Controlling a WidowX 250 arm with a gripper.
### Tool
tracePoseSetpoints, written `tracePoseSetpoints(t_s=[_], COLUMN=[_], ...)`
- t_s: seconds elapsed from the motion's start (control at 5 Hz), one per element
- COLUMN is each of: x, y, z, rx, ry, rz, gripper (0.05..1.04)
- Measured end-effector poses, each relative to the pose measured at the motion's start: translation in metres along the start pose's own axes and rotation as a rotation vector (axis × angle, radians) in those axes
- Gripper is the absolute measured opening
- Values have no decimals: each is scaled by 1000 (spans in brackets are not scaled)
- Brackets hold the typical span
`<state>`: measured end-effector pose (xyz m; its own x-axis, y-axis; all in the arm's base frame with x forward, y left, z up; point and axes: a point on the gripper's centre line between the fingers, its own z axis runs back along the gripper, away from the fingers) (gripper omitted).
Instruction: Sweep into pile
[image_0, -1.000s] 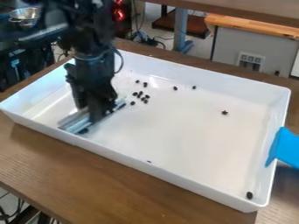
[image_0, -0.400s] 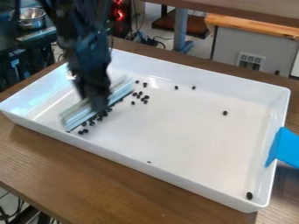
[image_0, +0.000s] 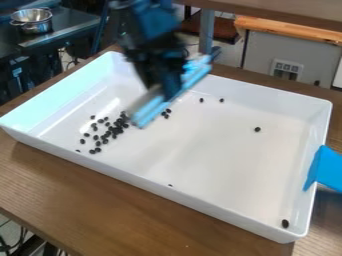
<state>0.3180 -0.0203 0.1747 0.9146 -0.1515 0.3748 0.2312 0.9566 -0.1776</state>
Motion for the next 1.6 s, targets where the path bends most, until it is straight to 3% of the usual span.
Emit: tracePoseSetpoints(t_s=[0.2, 0.6, 1.2, 1.6], x=[19, 45, 56, 61], y=[-28, -61, -67, -54], z=[-19, -67, -125, -129], rx=[1, 57, 101, 75], ry=[37, 122, 95, 80], rz=[60, 290, 276, 282], gripper=[366, 366, 366, 366])
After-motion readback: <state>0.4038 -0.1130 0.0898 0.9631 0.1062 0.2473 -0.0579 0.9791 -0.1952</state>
